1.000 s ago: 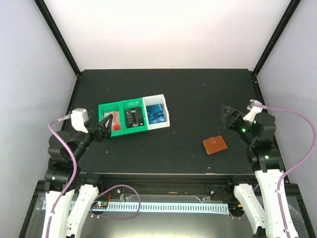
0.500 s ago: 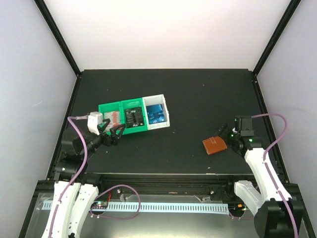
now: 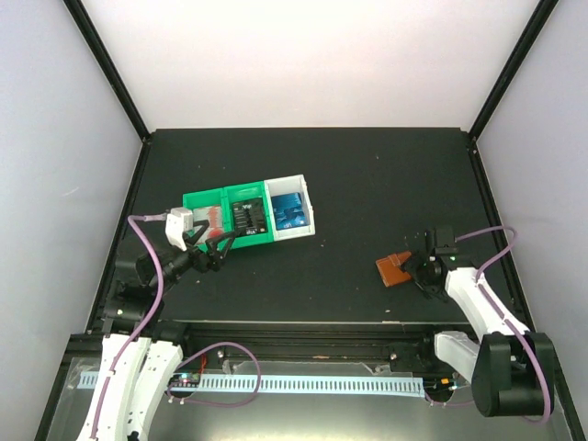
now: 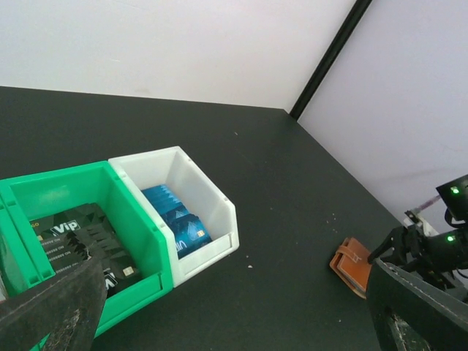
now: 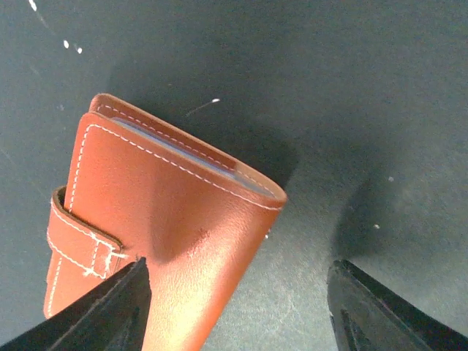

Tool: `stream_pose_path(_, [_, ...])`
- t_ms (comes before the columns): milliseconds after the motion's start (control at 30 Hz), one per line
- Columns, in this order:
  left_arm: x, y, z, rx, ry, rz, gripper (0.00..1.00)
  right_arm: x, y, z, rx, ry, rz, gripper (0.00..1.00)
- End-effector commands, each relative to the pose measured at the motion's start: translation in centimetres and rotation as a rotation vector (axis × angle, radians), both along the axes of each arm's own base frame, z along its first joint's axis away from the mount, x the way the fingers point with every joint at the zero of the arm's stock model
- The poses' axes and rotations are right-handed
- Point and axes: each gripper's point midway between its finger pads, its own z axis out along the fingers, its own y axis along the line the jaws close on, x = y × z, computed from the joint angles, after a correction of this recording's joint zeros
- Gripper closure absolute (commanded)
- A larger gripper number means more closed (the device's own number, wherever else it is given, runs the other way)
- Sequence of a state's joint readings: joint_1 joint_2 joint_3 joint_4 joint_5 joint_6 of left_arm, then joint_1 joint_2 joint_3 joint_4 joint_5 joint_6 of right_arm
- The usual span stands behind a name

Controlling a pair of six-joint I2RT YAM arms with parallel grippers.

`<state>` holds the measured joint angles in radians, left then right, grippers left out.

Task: Put the credit cards into the card holder
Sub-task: Move the card holder to the center of the board.

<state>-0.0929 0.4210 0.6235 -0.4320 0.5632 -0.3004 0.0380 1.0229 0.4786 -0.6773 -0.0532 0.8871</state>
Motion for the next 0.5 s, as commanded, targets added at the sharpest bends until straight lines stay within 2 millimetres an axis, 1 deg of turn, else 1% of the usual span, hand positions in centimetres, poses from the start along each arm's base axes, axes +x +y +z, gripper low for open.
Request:
stream_pose_path(0, [-0.1,-0.7,0.7,-0.02,-0.026,-0.044,0.01,1.2,0.5,-0.7,0.021,-0.016,0.022,0.36])
stream_pose_path(67, [-0.1,-0.9,0.8,-0.025,-0.022,-0.058,0.01,1.5,1.0,-1.2,0.04,-0.009,0.055,0.4])
stream_pose_path(133, [-0.2,-1.2,0.7,-0.027,-0.014,-0.079,0.01,2.0,1.7,-1.6,0.065,-0.009,0.085,0.43])
stream_pose_path(233, [-0.1,-1.5,0.8,-0.043,-0.013,-0.093,0.01,3.2,3.0,-1.8,0.091,-0.02,0.155,0.48])
stream_pose_path(367, [-0.2,-1.8,2.4,-0.081,-0.038,-0.11,0.01,4.4,6.0,-2.1,0.068,-0.014,0.311,0.51])
stream_pose_path(433, [-0.2,-1.9,2.8,-0.097,-0.039,-0.112,0.01,4.6,8.0,-2.6,0.059,-0.001,0.386,0.51])
stream_pose_path(467, [-0.3,-1.9,2.8,-0.106,-0.035,-0.112,0.01,4.6,8.9,-3.0,0.055,0.008,0.42,0.54])
